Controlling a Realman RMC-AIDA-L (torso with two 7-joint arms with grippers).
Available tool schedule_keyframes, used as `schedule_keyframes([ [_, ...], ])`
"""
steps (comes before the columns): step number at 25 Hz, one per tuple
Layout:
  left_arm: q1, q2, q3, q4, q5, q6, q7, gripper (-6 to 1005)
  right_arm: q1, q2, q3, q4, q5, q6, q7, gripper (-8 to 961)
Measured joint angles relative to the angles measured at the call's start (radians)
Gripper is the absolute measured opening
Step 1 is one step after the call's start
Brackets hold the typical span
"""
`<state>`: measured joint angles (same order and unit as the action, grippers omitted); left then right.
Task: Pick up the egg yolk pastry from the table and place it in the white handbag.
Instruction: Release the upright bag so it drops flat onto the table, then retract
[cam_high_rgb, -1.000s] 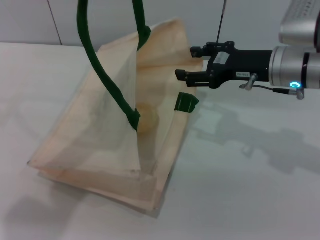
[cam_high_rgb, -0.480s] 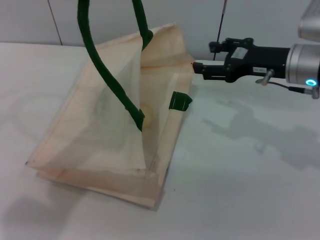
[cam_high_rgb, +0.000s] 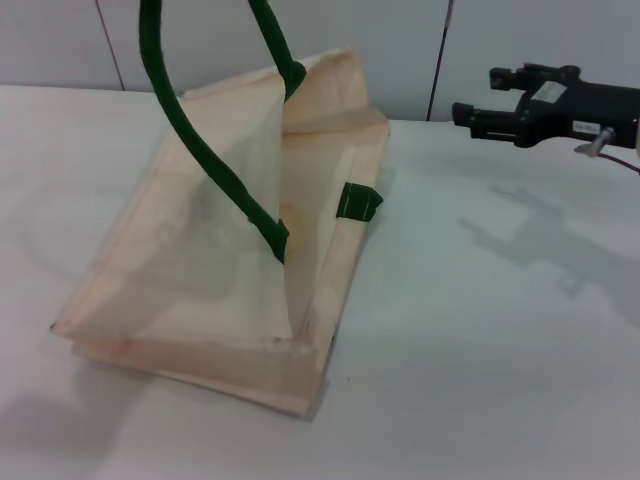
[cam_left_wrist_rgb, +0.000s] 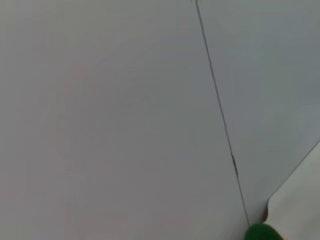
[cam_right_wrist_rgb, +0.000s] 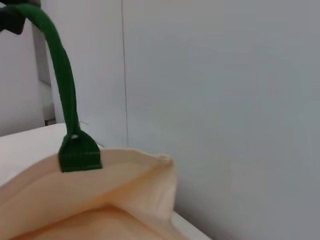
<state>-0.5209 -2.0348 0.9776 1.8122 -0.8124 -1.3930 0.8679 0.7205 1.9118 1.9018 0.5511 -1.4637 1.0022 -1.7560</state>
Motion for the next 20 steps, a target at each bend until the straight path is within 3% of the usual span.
schedule_keyframes([
  [11, -0.034, 0.002, 0.014, -0.225, -0.198, 0.048, 0.146, 494, -0.007, 0.005, 0.002, 0.004, -0.001, 0.021, -0.001, 779],
  [20, -0.046, 0.003, 0.006, -0.32, -0.315, 0.045, 0.247, 491, -0.009, 0.006, 0.011, 0.004, -0.001, 0.028, 0.0, 778],
])
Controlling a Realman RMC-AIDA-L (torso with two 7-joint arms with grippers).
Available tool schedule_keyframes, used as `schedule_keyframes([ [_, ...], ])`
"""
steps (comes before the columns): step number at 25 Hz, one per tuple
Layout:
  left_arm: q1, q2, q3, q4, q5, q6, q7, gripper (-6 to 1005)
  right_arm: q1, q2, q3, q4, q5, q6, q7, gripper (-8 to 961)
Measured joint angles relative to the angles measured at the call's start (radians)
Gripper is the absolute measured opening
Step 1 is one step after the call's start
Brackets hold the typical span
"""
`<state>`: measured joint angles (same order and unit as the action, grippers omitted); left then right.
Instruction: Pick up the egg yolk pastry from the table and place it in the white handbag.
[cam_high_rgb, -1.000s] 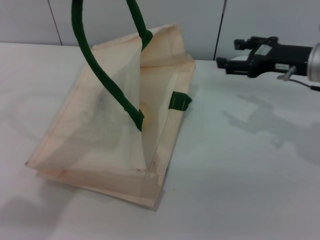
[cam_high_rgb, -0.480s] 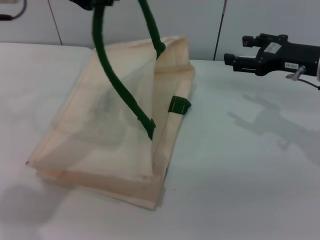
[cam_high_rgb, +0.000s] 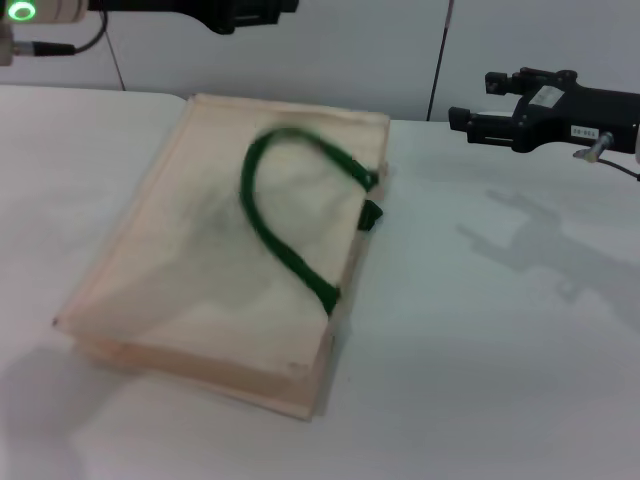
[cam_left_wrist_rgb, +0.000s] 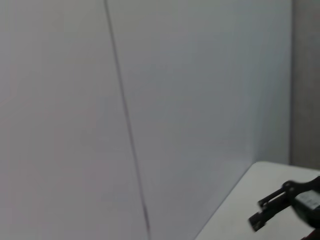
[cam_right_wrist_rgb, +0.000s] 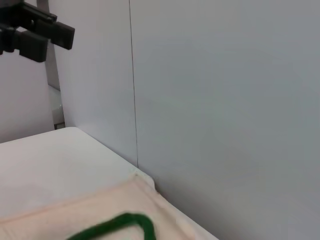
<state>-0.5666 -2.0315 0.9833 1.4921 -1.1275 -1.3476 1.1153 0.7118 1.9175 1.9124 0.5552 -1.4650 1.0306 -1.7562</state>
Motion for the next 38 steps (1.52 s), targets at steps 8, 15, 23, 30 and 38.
schedule_keyframes([
  [8, 0.022, -0.003, -0.026, -0.006, -0.051, 0.01, 0.021, 489, -0.011, 0.0, 0.03, 0.0, 0.0, 0.008, 0.006, 777],
  [15, 0.063, -0.009, -0.09, -0.022, -0.06, 0.138, 0.04, 486, -0.102, 0.036, 0.198, 0.094, 0.0, -0.017, -0.056, 776],
  [23, 0.092, -0.012, -0.081, -0.245, -0.267, 0.437, 0.268, 480, -0.155, 0.116, 0.436, -0.019, 0.225, -0.068, -0.401, 774],
  [30, 0.079, -0.012, -0.002, -0.44, -0.535, 0.592, 0.573, 480, -0.102, 0.12, 0.425, -0.28, 0.558, -0.03, -0.811, 773],
  [38, 0.111, -0.013, 0.231, -0.506, -0.801, 0.739, 0.852, 450, 0.021, 0.119, 0.437, -0.548, 0.73, 0.037, -1.081, 773],
])
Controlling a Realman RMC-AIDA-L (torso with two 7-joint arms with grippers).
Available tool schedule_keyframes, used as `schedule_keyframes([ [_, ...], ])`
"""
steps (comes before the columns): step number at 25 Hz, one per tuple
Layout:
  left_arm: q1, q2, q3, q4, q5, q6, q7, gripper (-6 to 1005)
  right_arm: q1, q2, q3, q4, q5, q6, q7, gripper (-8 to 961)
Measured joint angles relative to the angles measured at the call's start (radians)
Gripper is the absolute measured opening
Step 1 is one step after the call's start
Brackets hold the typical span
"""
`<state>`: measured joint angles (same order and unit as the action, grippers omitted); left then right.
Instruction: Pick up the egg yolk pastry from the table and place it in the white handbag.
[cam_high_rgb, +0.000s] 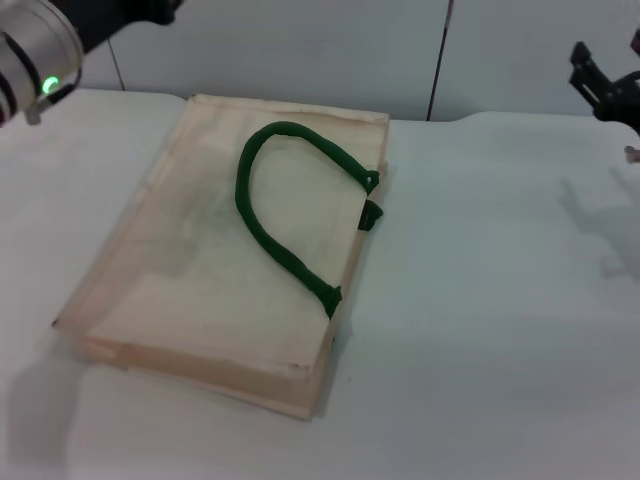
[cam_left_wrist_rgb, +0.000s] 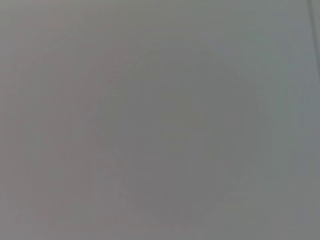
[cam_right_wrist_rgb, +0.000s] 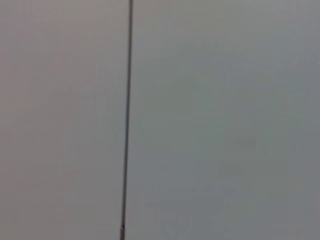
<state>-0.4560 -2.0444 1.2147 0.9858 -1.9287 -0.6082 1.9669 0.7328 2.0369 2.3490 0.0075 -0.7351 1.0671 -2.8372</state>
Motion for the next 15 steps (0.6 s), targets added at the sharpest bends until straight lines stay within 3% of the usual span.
schedule_keyframes([
  [8, -0.007, -0.001, 0.072, -0.067, -0.171, 0.019, 0.185, 415, 0.032, 0.001, 0.004, -0.092, 0.046, -0.001, -0.156, 773],
  [15, 0.011, -0.001, 0.092, -0.069, -0.218, 0.01, 0.231, 416, 0.016, -0.002, 0.01, -0.097, 0.05, 0.003, -0.162, 773],
])
